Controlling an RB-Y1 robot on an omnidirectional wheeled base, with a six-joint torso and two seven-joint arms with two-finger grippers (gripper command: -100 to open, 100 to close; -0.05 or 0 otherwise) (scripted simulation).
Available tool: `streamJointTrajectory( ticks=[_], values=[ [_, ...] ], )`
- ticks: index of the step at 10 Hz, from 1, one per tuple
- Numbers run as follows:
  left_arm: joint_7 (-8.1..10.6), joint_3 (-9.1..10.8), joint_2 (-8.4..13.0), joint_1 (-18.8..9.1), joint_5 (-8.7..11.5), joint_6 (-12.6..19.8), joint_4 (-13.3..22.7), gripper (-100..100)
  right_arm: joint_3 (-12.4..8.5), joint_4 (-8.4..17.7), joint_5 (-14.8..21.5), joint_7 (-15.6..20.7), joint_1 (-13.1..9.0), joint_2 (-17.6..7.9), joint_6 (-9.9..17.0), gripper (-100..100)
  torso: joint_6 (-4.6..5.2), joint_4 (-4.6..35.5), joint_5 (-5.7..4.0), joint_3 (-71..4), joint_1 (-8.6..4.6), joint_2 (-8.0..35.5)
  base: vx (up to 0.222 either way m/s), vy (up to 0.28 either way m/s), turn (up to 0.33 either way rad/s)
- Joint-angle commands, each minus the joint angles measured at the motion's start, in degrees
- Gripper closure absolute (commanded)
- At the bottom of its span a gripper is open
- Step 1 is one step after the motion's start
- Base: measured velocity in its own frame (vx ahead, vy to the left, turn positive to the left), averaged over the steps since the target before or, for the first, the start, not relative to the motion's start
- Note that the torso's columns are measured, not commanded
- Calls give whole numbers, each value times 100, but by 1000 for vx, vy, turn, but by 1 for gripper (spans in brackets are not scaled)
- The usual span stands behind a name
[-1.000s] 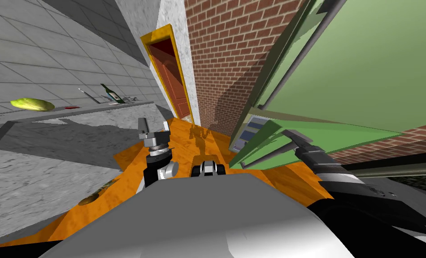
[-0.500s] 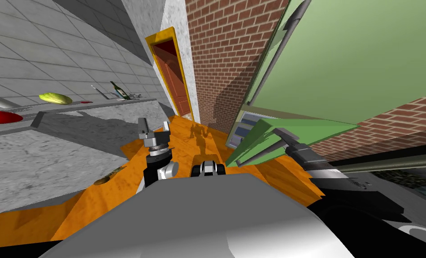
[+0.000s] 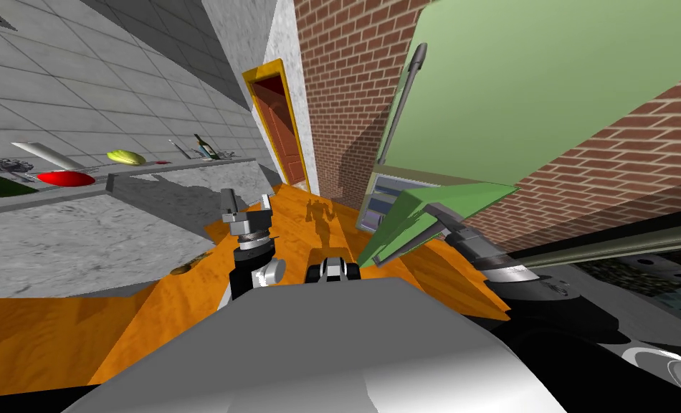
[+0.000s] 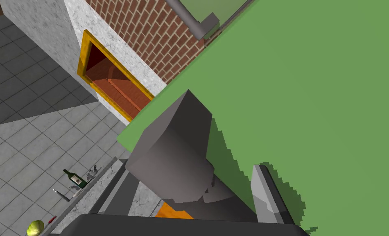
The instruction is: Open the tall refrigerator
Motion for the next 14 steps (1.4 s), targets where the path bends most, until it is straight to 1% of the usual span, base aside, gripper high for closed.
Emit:
streamJointTrajectory(
  ticks=[1,2,3,4,5,7,10,12,14],
  values=[
    [0,0,0,0,0,0,0,0,37,-52,-10,-5,-25,-58,-19,100,-2,1,-3,20,12,29,-132,-71,30],
    [0,-1,-1,1,0,0,0,0,85,-78,-30,20,-62,-124,-135,100,-2,-7,-1,16,37,0,-110,-106,57],
    [0,0,0,1,0,0,0,0,129,-86,-63,29,-98,-172,-234,100,-20,-13,3,12,28,-2,-208,-107,184],
    [0,0,0,0,0,0,0,0,129,-86,-63,29,-98,-172,-234,100,-53,-20,-7,29,47,4,-200,-92,88],
    [0,0,0,0,0,0,0,0,173,-95,-96,37,-134,-219,-332,100,-50,-27,-12,36,73,-3,-175,-81,66],
    [0,0,0,1,0,0,0,0,173,-95,-96,37,-134,-219,-332,100,-53,-41,-17,47,115,2,-139,-63,38],
    [0,-1,-1,3,0,-1,-1,0,173,-95,-96,37,-134,-219,-332,100,-37,-38,-7,41,127,3,4,3,-5],
    [0,-1,-1,2,0,-1,-1,0,173,-95,-96,37,-134,-219,-332,100,-60,-42,-17,44,111,2,-5,-6,19],
    [0,-1,-1,3,0,-1,-1,0,173,-95,-96,37,-134,-219,-332,100,-54,-42,-14,44,118,4,-12,-7,10]
  ],
)
